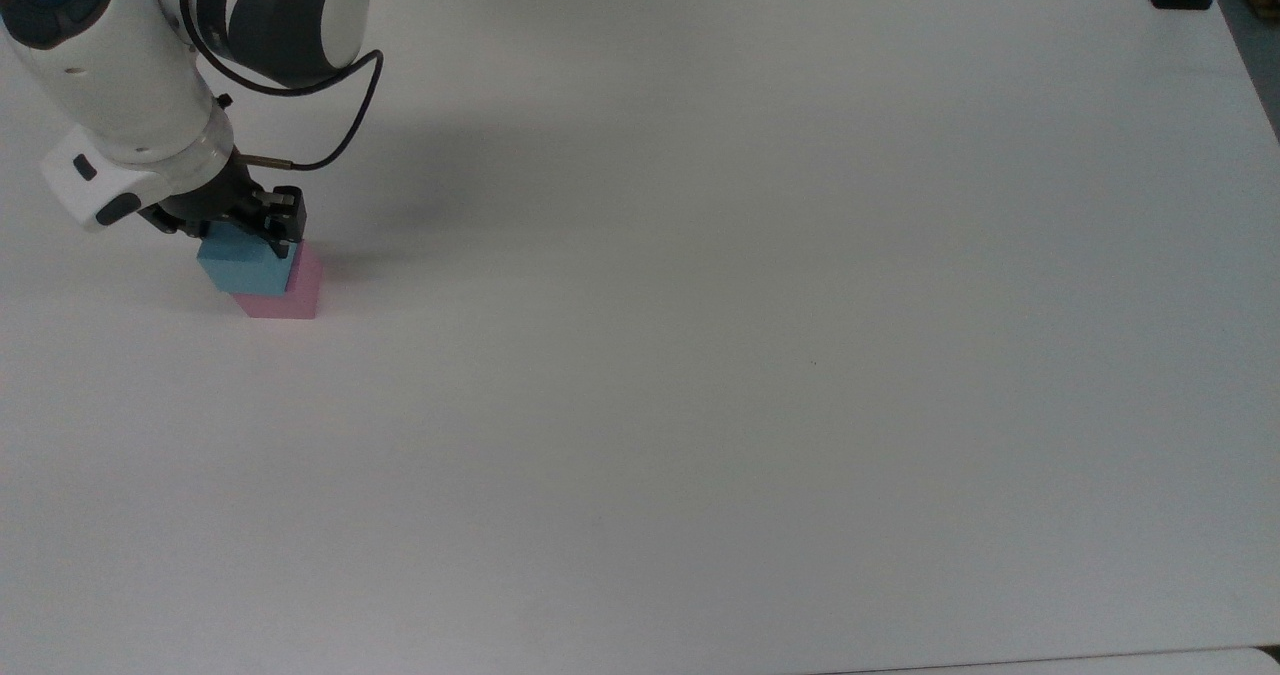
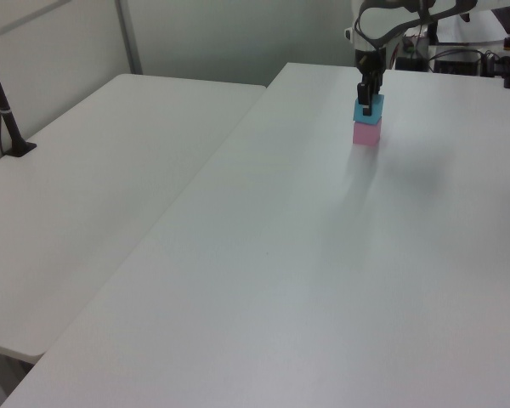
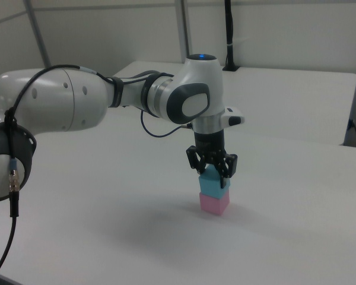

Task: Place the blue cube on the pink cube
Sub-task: 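Open the gripper to release the light blue cube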

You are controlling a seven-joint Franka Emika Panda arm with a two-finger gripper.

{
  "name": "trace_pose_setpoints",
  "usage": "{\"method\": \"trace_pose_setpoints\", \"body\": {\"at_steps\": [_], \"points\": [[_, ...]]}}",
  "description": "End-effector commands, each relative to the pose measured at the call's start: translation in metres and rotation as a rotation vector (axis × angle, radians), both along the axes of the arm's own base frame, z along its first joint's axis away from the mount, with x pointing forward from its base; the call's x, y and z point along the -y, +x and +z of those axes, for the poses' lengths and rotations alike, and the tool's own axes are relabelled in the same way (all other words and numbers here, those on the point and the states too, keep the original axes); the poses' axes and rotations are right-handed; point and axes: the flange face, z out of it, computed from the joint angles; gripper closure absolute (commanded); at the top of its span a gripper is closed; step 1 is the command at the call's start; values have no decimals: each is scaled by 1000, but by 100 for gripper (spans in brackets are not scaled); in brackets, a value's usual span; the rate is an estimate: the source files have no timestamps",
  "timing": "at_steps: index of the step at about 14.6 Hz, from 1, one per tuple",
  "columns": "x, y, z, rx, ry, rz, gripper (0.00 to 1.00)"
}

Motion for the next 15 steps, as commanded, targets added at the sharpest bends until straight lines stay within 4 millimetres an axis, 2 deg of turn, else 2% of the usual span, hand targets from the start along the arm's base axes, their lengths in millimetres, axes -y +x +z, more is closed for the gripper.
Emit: {"method": "trace_pose_setpoints", "body": {"at_steps": [1, 2, 3, 6, 8, 10, 14, 15], "points": [[0, -6, -1, -17, 13, -15, 22], [0, -7, -1, -19, 14, -16, 4], [0, -7, -2, -21, 15, -18, 0], [0, -8, -1, -19, 14, -18, 0], [0, -10, 8, -19, 15, -21, 0], [-2, -14, 24, -15, 16, -21, 0], [-7, -25, 78, 10, 23, -28, 0], [-11, -29, 99, 20, 22, -35, 0]]}}
